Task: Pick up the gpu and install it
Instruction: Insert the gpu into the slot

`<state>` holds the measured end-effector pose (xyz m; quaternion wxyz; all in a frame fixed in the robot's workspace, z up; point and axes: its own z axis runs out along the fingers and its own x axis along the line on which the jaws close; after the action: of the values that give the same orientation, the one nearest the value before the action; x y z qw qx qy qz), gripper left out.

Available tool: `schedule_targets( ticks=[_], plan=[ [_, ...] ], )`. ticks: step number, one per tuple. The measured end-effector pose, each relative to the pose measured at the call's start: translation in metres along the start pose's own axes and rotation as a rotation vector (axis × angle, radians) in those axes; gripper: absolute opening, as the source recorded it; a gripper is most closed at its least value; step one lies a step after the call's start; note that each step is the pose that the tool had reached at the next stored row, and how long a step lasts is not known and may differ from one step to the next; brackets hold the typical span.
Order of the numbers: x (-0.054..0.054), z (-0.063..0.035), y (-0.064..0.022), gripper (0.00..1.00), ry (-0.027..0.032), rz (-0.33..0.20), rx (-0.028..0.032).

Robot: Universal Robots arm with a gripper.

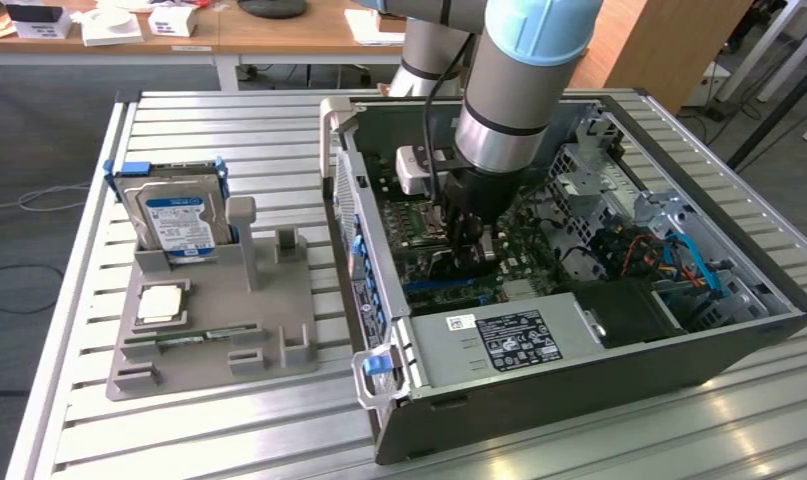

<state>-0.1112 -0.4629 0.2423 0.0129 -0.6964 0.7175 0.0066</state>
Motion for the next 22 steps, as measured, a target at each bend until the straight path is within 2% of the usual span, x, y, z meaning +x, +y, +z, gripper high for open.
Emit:
schedule_targets(
  ticks=[22],
  plan=[
    [0.0000,0.0014,0.0000,0.27,-0.0002,0.000,0.0001]
  ],
)
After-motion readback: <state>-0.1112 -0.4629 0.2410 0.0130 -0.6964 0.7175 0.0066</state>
